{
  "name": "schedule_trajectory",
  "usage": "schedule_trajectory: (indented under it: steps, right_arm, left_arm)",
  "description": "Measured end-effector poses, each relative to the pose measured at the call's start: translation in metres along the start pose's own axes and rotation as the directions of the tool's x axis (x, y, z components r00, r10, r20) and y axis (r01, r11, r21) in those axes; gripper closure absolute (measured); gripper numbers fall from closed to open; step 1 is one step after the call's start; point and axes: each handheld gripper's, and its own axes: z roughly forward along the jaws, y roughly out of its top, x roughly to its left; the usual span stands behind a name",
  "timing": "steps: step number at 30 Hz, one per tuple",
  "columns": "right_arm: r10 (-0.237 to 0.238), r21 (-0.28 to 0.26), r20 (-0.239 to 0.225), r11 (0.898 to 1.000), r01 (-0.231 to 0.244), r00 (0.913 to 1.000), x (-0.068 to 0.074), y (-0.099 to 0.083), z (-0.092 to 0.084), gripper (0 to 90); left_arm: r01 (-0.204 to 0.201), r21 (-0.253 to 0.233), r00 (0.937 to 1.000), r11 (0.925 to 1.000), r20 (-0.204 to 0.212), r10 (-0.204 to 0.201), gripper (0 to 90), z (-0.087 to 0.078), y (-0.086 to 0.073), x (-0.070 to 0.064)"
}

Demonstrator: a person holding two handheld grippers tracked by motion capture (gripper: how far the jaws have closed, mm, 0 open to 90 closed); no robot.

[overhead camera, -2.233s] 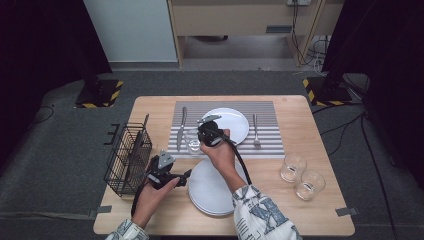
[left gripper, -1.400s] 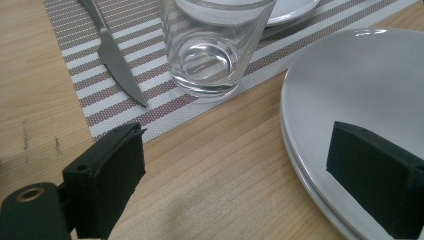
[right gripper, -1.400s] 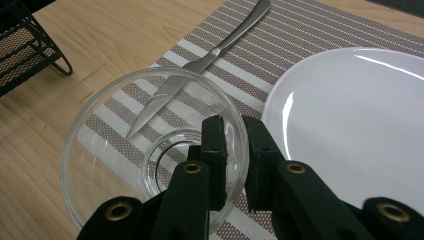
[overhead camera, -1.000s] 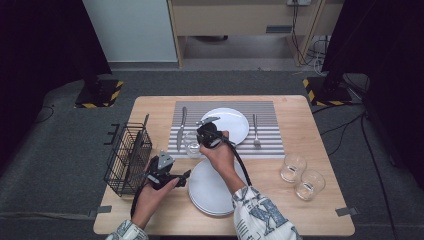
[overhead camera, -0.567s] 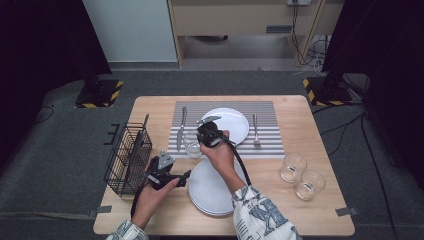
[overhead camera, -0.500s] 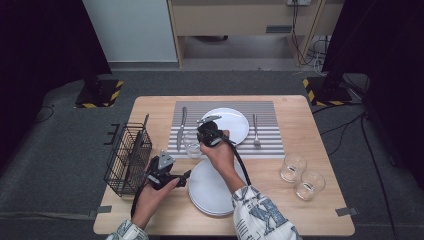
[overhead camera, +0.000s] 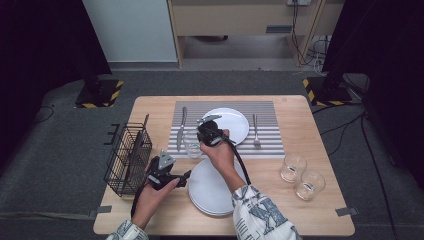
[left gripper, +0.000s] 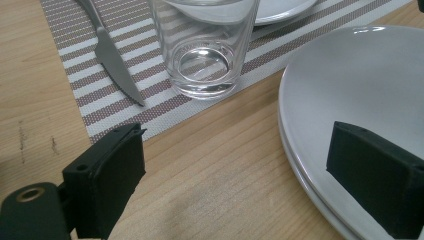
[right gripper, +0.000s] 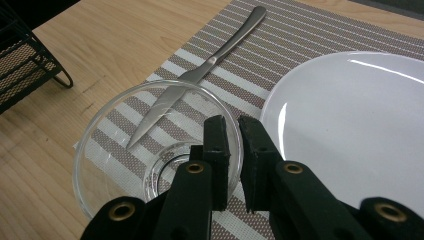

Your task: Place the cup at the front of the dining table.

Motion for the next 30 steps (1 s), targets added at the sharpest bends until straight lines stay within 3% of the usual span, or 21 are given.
schedule_trajectory:
  steps: [30]
  right_arm:
    - [0.006,-0.005,-0.01,1.0,-0.006,0.9999,-0.0029,-0.0001,0.0009,80.7]
  left_arm:
    - [-0.003,0.003,1.0,1.0,0.0,0.003,7.6,0.0002,0.0,-0.0001]
